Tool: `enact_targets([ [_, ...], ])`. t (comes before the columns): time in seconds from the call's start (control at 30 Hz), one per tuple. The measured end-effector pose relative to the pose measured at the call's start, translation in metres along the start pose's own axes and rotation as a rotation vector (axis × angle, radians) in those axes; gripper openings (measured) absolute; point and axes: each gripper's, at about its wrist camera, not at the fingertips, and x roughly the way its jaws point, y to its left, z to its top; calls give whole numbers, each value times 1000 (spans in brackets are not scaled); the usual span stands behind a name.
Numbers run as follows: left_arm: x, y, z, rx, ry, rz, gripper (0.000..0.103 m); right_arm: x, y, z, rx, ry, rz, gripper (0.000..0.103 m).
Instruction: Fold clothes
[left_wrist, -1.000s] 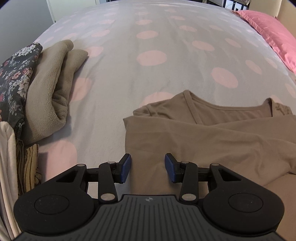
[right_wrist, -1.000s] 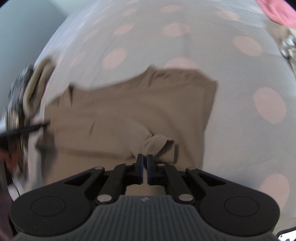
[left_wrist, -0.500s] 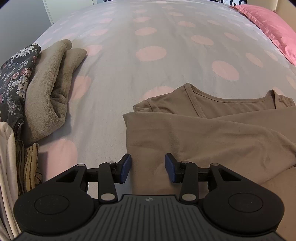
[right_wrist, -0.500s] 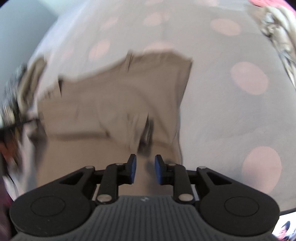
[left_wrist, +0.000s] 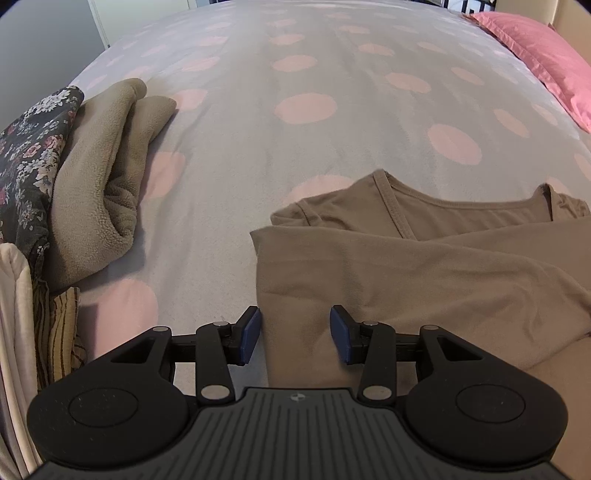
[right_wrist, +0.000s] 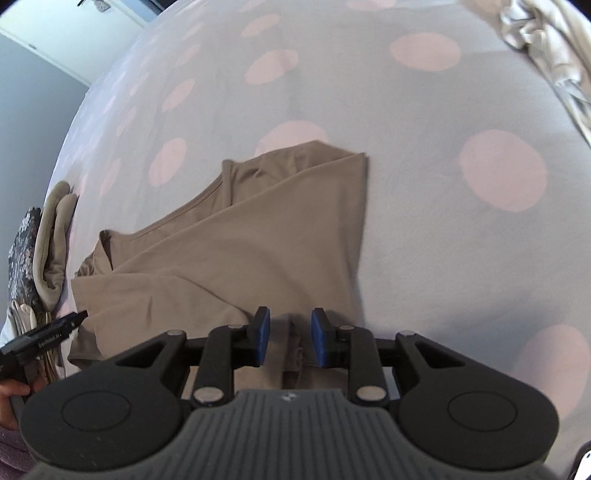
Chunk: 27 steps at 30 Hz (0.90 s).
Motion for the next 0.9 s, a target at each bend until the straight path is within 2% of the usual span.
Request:
enact_targets([
  [0.07,-4,7,3,-22,-24,8,39,1,8,0,-32,-15,-7,5],
  [0.1,-6,10,5,-33,-36,12,39,0,12,0,-54,-25,-14,2],
  [0.17,-10,22,9,-89,-55,25,39,-4,19,0,-93,-46,-20,1],
  [0.27,-9,36,12,-166,-64,-33,39,-11,27,4,-132,-83,-19,1],
  [0.4,-4,35,13,-187,-79,-51,39,-17,33,10,-155,-97,-32,1],
  [0.57,3,32,15,-207,-98,-69,38,-21,32,15,-166,-114,-94,1],
  [0.6,4,31,15,-211,-102,-73,26,-22,30,17,-164,-124,-107,1],
  [0.63,6,30,15,-215,-106,-76,9,-23,29,19,-157,-137,-118,1],
  [0.67,7,30,16,-219,-110,-80,4,-25,27,21,-149,-150,-127,1],
  [0.7,9,29,16,-223,-114,-84,0,-26,26,24,-139,-166,-136,1],
  [0.9,-3,31,21,-263,-180,-91,0,-24,24,40,-108,-244,-213,1],
])
